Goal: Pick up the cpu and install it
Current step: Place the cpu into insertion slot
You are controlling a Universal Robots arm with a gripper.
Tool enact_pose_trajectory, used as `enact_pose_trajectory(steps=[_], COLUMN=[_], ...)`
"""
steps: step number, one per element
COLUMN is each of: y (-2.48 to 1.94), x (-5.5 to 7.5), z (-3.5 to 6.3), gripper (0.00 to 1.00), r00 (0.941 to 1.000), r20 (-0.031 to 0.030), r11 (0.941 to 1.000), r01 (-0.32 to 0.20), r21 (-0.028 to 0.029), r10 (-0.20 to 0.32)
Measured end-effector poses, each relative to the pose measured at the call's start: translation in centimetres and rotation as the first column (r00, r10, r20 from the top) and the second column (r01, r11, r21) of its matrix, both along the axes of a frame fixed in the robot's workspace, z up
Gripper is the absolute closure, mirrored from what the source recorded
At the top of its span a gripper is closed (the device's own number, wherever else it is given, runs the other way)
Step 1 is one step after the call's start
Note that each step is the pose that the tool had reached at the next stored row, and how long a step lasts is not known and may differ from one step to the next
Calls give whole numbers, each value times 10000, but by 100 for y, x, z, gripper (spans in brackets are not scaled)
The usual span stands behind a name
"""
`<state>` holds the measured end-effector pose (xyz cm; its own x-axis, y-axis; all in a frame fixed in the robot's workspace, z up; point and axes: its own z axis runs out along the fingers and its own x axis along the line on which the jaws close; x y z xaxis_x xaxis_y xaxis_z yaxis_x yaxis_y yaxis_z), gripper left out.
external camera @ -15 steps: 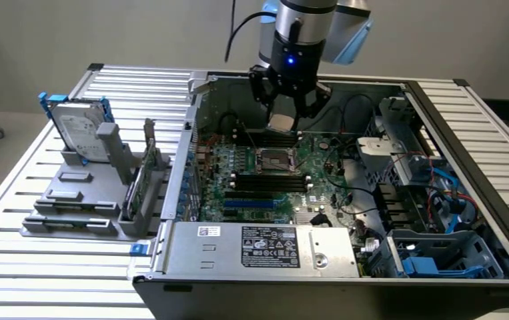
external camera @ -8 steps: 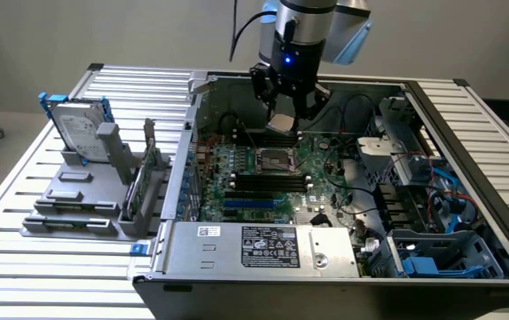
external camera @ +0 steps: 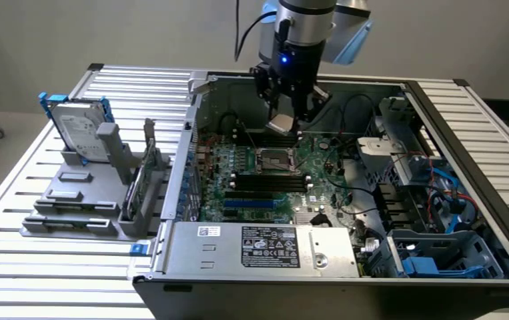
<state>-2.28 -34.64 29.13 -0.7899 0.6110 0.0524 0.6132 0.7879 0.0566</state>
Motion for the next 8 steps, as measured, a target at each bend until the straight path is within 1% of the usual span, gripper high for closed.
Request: enact_pose_trajectory(steps=[2,4,6,8], y=[0,0,0,0], x=[0,0,0,0], z=[-15,-36,-53,-71], gripper=[45,45,45,45], r00=[9994,9974,9942,9894], r20=[-1,0,-1,0], r11=[9994,9974,9942,9894], r01=[355,718,1077,1450], r21=[-2,-1,-2,-1], r10=[-355,-718,-1077,-1450])
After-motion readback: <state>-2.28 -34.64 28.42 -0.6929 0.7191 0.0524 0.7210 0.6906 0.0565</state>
